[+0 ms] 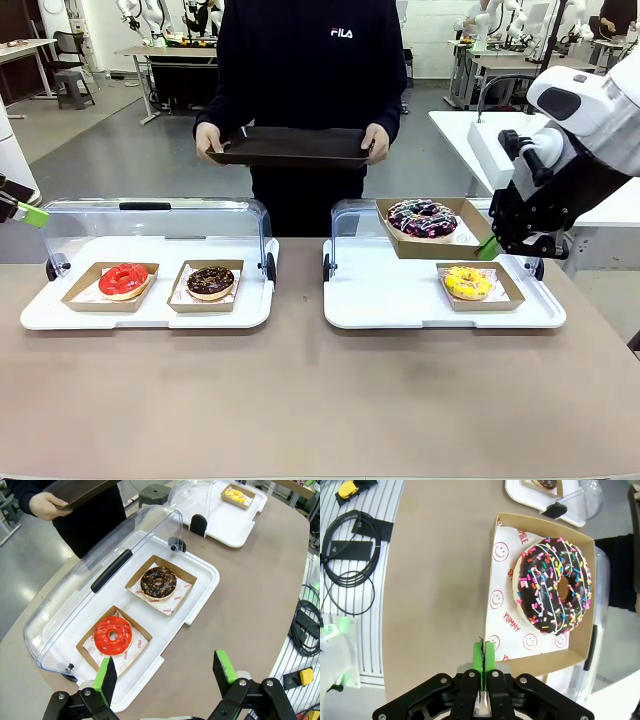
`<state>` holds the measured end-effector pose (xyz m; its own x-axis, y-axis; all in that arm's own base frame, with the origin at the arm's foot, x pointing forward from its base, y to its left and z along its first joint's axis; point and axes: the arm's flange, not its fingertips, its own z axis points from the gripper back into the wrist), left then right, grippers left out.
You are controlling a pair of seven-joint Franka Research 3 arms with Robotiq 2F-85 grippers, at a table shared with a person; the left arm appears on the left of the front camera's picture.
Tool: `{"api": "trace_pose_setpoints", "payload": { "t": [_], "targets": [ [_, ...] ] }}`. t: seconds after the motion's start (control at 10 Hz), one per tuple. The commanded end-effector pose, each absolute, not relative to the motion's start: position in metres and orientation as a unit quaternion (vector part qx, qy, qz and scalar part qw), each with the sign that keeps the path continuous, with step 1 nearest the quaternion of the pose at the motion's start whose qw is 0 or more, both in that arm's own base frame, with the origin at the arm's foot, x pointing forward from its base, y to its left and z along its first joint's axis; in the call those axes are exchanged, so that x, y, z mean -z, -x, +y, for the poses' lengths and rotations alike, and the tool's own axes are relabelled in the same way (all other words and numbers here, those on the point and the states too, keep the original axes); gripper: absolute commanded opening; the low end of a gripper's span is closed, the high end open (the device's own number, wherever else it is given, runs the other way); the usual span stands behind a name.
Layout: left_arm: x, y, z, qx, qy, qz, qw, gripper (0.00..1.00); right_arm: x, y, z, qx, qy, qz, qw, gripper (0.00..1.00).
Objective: Provide the desired donut to the person.
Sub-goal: Place the picked Paper togo box onto the Handle tray extended by the person.
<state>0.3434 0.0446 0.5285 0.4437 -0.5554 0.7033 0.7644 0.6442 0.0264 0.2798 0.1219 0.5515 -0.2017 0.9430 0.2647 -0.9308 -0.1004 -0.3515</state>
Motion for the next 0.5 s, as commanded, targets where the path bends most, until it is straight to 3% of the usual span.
{"api": "trace_pose_setpoints", "payload": {
  "t": [0.0, 0.4],
  "targets": [
    [-0.5283, -0.3433, 0.0453, 0.393, 0.154, -0.352, 0.835, 1.0, -0.5494, -0.2812, 0.1202, -0.743, 0.016, -0.219, 0.632, 0.0],
    [-0.5283, -0.3433, 0.0453, 0.393, 0.154, -0.352, 0.835, 1.0, -0.5494, -0.2812, 0.1202, -0.743, 0.016, -0.219, 0.632, 0.0]
  ]
}}
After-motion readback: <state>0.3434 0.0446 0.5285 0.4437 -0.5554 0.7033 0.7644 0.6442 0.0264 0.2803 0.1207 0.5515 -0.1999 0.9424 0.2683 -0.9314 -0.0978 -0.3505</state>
